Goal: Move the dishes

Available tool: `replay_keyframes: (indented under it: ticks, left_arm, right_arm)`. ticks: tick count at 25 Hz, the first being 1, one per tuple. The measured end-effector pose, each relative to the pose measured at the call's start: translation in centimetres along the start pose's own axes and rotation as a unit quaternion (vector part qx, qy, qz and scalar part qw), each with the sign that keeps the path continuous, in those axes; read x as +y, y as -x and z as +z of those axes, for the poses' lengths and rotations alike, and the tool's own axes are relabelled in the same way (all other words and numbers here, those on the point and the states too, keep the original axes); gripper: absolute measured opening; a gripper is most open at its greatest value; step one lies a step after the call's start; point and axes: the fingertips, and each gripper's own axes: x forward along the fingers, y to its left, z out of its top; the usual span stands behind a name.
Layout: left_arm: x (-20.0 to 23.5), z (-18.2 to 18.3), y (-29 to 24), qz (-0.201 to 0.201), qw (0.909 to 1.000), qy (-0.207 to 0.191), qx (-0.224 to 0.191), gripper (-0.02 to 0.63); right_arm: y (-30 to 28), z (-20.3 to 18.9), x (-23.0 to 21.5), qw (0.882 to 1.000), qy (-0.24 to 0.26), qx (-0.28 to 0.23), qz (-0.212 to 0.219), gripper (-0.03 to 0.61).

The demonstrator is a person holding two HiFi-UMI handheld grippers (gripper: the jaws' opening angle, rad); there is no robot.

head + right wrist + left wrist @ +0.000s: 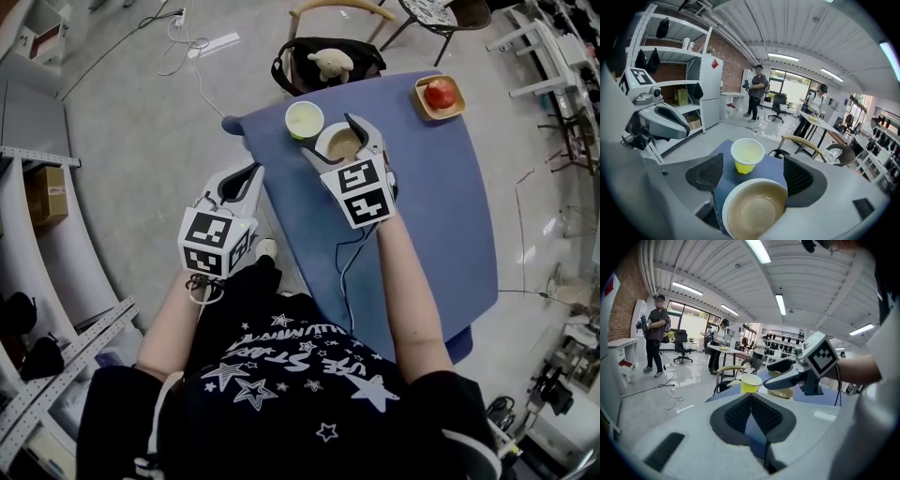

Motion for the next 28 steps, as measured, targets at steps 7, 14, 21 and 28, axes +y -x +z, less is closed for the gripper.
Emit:
replay_keyframes:
  ticks: [7,14,21,28]
  left_arm:
    - [-0.7,0.0,0.4,-0.013,0.9999,-0.004,-0.008,0.02]
    - [-1.0,0.2,0.2,-0.023,0.9996,-0.007,-0.011,0.02]
    - [-1.3,-0.2,-0.2,-0.03,0.9995,-0.007,-0.005,0.02]
    - [-1.3,-0.7,-0.3,-0.031,0.9995,-0.003,0.0,0.02]
  right_arm:
    - [3.3,-3.2,-3.2,0.993,-0.092,0.004,-0.069,0.377]
    - [4.9,-8.9,-6.3,0.965,-0.231,0.048,-0.115,0.268]
    - [4.4,-11.9,-6.6,0.952,-0.277,0.085,-0.103,0.208]
    - [3.3,-13.8,-6.5,0.929,-0.34,0.104,-0.099,0.139]
